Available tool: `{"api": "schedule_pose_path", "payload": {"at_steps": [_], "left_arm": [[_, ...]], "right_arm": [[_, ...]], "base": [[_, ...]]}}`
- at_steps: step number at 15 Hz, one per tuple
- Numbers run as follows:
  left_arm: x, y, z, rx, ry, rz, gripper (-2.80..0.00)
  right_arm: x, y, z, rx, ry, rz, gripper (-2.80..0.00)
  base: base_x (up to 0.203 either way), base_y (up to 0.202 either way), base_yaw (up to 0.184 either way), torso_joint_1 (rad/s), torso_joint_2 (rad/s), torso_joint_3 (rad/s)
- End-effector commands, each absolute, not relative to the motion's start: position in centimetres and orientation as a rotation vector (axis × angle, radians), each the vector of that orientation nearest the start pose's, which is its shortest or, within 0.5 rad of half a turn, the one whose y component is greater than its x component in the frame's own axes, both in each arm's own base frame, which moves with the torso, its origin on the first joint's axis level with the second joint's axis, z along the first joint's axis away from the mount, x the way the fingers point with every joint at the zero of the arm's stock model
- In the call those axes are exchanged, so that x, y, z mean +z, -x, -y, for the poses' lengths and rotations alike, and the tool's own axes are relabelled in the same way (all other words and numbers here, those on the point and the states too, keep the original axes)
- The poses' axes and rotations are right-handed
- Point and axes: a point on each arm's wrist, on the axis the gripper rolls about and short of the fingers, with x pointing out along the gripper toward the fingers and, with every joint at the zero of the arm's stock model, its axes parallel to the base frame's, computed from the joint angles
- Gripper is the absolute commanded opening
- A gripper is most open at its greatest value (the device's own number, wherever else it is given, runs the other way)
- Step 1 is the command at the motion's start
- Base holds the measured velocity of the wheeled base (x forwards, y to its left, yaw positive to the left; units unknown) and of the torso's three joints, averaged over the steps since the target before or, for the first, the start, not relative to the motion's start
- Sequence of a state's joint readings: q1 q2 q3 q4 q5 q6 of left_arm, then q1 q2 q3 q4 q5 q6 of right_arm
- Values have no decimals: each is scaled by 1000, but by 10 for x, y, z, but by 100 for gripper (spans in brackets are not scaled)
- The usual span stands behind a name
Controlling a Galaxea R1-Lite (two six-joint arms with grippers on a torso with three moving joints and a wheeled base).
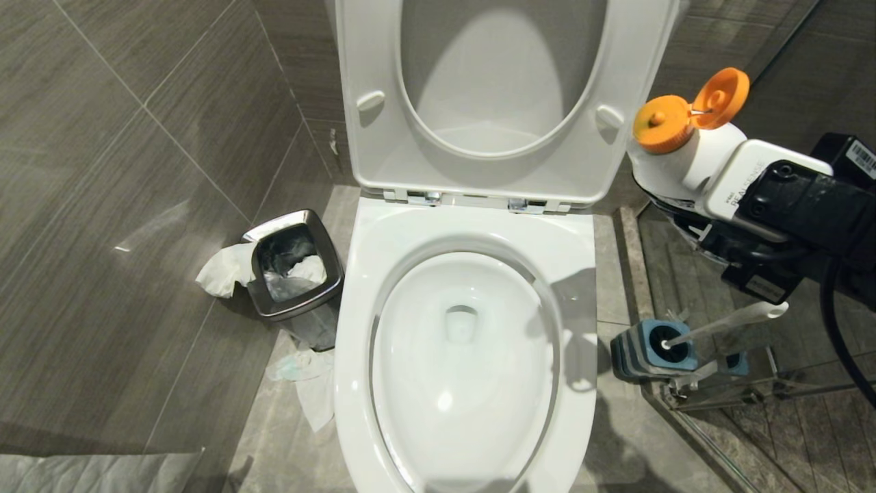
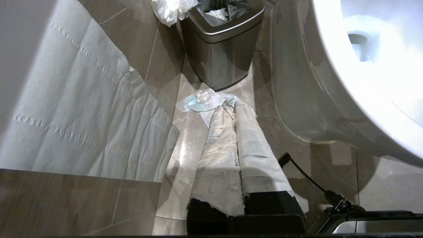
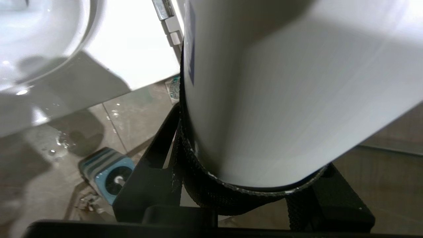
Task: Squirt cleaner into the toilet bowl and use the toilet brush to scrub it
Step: Pour in the cleaning agent
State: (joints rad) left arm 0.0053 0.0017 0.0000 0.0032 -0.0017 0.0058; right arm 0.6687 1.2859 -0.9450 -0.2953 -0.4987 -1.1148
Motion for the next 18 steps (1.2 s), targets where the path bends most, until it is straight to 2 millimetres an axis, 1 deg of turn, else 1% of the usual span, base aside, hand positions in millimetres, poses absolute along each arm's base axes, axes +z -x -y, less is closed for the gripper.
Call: {"api": "schedule_pose_path", "payload": {"at_steps": [1, 5, 9, 15, 18], "left_arm": [[75, 23, 0, 5, -6, -6, -280], [75, 23, 0, 5, -6, -6, -280], [75, 23, 0, 5, -6, -6, -280], [75, 23, 0, 5, -6, -7, -280], [75, 23, 0, 5, -6, -6, -280]], "right_arm": [[298, -174, -124, 170, 1166, 63, -280], [306, -183, -131, 154, 1247, 80, -280], [313, -186, -133, 140, 1358, 107, -280], [315, -188, -137, 127, 1540, 133, -280], [314, -202, -149, 65, 1577, 200, -280]], "base": [[0, 0, 0, 0, 0, 0], [0, 0, 0, 0, 0, 0], [0, 0, 0, 0, 0, 0], [0, 0, 0, 0, 0, 0], [0, 0, 0, 0, 0, 0]]}}
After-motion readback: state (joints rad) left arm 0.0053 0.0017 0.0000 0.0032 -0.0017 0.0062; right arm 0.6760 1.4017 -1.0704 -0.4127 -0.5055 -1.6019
